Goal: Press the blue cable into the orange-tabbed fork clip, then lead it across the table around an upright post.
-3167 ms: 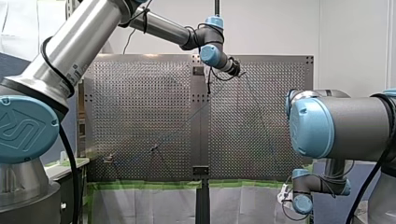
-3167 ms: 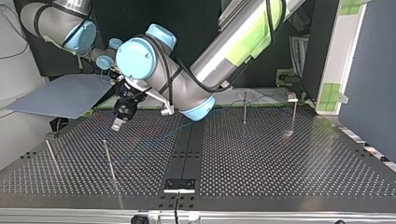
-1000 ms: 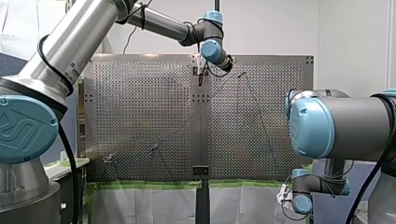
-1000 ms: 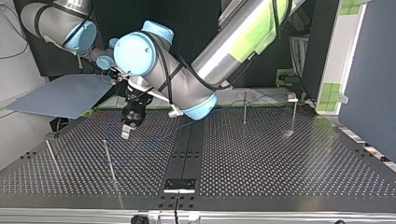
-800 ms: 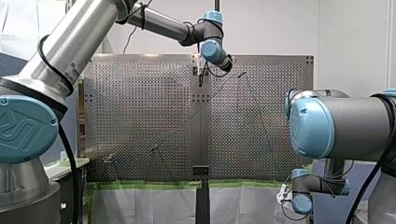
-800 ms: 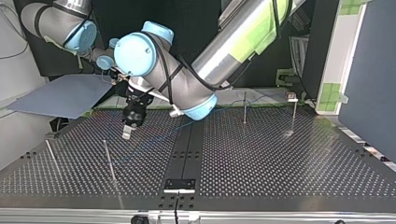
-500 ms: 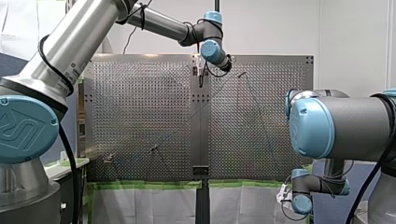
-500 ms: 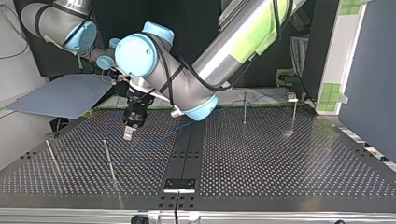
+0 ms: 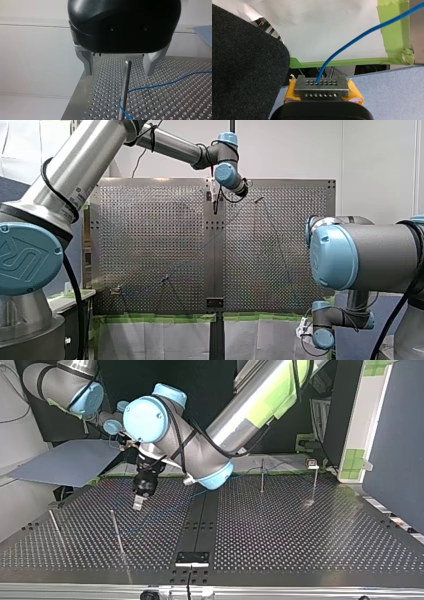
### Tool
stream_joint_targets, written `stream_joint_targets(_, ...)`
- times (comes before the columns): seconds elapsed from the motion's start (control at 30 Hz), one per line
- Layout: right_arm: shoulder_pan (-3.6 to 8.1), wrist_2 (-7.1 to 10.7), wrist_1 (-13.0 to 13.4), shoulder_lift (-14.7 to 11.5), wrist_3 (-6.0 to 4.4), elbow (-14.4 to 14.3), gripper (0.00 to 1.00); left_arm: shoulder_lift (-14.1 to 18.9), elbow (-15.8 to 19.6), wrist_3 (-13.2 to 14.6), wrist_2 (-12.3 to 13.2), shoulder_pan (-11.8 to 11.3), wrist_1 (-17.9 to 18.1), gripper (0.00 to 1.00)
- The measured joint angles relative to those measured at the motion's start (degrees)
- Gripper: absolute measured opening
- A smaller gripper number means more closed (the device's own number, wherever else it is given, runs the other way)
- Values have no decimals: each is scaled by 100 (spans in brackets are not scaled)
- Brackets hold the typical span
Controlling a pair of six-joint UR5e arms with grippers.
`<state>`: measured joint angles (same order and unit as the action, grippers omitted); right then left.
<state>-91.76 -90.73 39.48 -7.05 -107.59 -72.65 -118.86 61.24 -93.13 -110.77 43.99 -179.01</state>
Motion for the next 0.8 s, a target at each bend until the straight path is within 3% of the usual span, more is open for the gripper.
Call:
stream_joint_targets(0.23,-3,1,-1,-2,0,0,0,0,0,-161,-113,-6,-75,100)
stream_joint_targets(0.67,-4,1,-1,0,0,-1,0,2,0,-158,-129,4,-102,100)
stream_joint_targets(0.8,-2,7,-2,0,0,0,0,60,9,-168,-239,63,-214,100)
